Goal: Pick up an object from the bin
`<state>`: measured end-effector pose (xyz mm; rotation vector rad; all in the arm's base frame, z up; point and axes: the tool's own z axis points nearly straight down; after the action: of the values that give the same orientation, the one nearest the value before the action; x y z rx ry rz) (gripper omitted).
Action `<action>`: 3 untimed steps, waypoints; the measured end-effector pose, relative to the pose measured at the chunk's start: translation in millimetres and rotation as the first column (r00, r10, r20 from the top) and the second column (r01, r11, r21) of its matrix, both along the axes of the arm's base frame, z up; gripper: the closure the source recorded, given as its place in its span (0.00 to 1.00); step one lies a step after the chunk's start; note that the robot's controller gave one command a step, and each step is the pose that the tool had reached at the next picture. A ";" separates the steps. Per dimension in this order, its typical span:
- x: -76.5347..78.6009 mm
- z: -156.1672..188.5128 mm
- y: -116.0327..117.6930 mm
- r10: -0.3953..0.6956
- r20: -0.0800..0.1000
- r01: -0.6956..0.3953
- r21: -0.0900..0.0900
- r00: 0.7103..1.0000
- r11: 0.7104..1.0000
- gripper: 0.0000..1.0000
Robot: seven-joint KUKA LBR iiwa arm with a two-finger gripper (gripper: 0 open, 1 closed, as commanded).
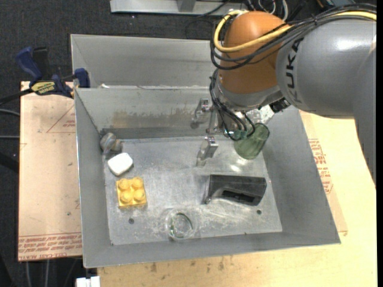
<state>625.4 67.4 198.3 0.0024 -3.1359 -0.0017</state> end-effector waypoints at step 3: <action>-48.3 -48.7 -17.3 0.237 0.003 -0.237 0.001 0.972 0.972 0.00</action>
Offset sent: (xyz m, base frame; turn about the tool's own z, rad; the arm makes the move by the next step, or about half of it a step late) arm -0.0797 0.0058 -0.0742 -0.3312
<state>577.1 50.2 149.6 0.3766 -3.1163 -0.0030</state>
